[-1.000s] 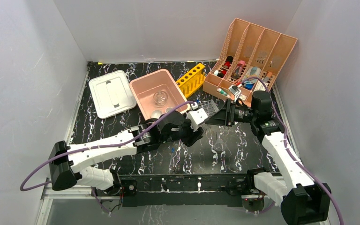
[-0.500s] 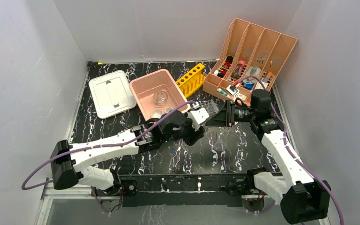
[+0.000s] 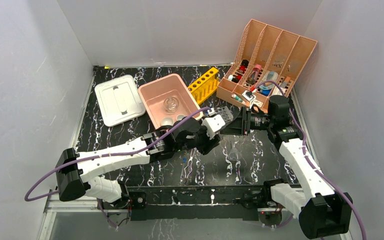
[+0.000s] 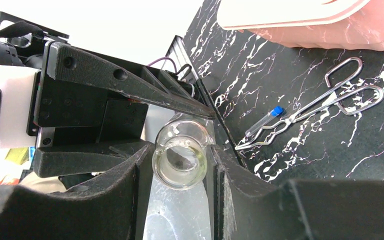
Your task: Organize the chemistry lab equipment
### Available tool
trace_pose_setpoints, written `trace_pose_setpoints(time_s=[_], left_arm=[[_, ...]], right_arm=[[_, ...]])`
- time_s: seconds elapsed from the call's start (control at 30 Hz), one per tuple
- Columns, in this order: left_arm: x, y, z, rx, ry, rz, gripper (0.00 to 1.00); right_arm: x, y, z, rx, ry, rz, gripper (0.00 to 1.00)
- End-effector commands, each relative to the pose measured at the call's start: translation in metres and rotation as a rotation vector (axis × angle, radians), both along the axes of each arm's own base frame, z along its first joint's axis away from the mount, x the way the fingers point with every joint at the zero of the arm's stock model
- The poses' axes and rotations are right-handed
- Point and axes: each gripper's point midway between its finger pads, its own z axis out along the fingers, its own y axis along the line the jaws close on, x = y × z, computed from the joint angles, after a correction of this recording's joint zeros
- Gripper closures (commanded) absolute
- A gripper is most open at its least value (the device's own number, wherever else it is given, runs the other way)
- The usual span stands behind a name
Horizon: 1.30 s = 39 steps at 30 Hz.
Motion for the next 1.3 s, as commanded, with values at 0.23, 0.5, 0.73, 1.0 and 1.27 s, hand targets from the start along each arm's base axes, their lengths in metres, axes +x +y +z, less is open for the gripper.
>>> trace_pose_setpoints(time_s=[0.23, 0.5, 0.73, 1.0, 1.27], left_arm=[[0.01, -0.003, 0.03, -0.07, -0.06, 0.035, 0.46], [0.013, 0.005, 0.031, -0.066, -0.071, 0.065, 0.26], [0.015, 0.023, 0.041, -0.067, -0.101, 0.107, 0.22], [0.022, 0.08, 0.108, -0.206, -0.217, 0.28, 0.26], [0.057, 0.164, 0.144, -0.166, -0.32, 0.722, 0.26]], right_arm=[[0.002, -0.001, 0.008, -0.029, -0.051, -0.01, 0.66], [0.011, -0.001, 0.011, -0.047, -0.06, -0.04, 0.65], [0.026, -0.002, 0.007, -0.083, -0.063, -0.097, 0.65], [0.046, -0.003, 0.018, -0.128, -0.106, -0.141, 0.65], [0.063, 0.004, 0.025, -0.144, -0.126, -0.134, 0.66]])
